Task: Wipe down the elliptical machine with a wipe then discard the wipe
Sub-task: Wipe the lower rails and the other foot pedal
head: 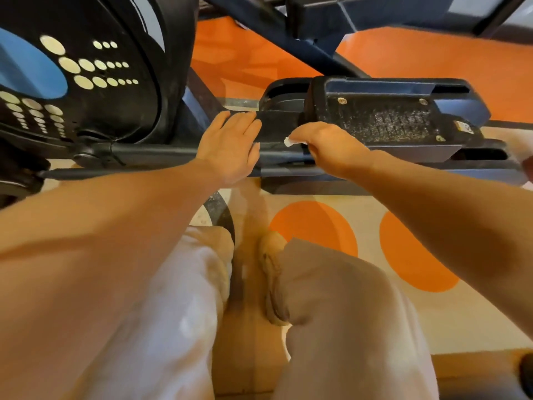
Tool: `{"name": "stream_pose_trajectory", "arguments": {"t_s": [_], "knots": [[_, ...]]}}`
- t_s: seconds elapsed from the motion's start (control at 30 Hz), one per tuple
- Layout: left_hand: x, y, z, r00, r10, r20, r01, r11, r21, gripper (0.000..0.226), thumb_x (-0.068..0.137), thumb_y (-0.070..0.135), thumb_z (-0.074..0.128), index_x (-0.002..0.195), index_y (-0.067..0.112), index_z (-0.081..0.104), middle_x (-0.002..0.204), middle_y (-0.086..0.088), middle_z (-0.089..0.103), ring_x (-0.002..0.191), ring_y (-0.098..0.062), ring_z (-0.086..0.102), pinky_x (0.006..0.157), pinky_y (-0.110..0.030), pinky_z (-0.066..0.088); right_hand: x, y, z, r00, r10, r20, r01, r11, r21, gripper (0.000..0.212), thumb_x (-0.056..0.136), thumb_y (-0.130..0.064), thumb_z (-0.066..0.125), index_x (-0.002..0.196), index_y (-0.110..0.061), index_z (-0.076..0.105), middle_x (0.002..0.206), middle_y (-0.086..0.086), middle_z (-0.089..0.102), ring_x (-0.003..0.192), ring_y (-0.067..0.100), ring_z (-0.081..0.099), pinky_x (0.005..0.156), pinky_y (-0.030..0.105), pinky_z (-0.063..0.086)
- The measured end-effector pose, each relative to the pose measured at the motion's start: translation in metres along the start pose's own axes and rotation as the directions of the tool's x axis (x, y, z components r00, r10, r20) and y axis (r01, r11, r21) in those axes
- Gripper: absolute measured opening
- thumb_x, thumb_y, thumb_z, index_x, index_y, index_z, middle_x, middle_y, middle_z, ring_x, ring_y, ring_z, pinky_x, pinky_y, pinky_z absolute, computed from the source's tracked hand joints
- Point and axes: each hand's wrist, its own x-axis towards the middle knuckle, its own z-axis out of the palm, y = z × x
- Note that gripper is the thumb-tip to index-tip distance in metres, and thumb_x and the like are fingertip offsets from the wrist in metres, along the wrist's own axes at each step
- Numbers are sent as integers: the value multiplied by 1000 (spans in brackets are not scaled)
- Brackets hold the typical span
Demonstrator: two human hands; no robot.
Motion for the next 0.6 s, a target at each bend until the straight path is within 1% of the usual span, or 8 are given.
{"name": "stream_pose_trajectory", "arguments": {"t_s": [0.1, 0.2, 0.3, 0.4, 0.47, 0.53, 0.6], "knots": [[2, 8, -6, 999, 34, -2, -34, 999, 36, 52, 104, 32, 36, 150, 8, 35, 157, -9, 33, 144, -25, 30, 118, -41, 13, -9, 10, -3, 999, 11, -37, -10, 1000, 21, 52, 92, 12, 41, 137, -10, 55, 141, 12, 53, 132, 29, 46, 112, 39, 35], [8, 18, -7, 998, 54, 20, -55, 996, 72, 53, 105, 33, 33, 151, 8, 33, 159, -9, 31, 145, -25, 28, 119, -41, 13, -20, 23, -6, 999, 42, -33, -41, 998, 45, 51, 93, 11, 41, 138, -10, 54, 142, 11, 52, 132, 28, 46, 111, 34, 32], [19, 31, -5, 998, 58, 39, -61, 994, 87, 53, 105, 35, 31, 152, 10, 31, 160, -7, 29, 146, -23, 26, 120, -41, 12, -26, 43, -8, 997, 82, -4, -81, 995, 56, 47, 98, 5, 41, 140, -12, 51, 141, 11, 52, 128, 29, 48, 104, 27, 32], [34, 46, 0, 997, 55, 47, -59, 993, 99, 54, 105, 36, 29, 153, 10, 28, 161, -6, 26, 147, -22, 24, 120, -40, 10, -27, 70, -7, 994, 99, -53, -94, 992, 88, 42, 98, 2, 41, 135, -12, 55, 136, 13, 54, 123, 31, 50, 95, 26, 33], [39, 54, 6, 997, 56, 57, -62, 993, 103, 54, 105, 36, 29, 153, 10, 28, 161, -6, 26, 146, -22, 25, 120, -40, 11, -27, 82, -5, 993, 111, -33, -107, 988, 116, 44, 98, 3, 40, 137, -13, 54, 138, 13, 52, 125, 31, 48, 97, 27, 33], [45, 62, 15, 996, 51, 67, -57, 993, 99, 54, 105, 35, 30, 153, 11, 29, 160, -6, 28, 146, -22, 26, 120, -40, 12, -28, 93, -1, 997, 75, -23, -72, 991, 117, 45, 97, 6, 41, 137, -10, 53, 139, 15, 52, 127, 32, 48, 104, 31, 33], [52, 70, 22, 995, 49, 84, -57, 993, 104, 53, 105, 36, 31, 152, 12, 30, 160, -6, 29, 145, -22, 28, 120, -40, 14, -30, 104, 3, 999, 32, -41, -27, 993, 119, 43, 95, 8, 43, 134, -6, 56, 136, 17, 55, 126, 34, 50, 108, 35, 35]]}}
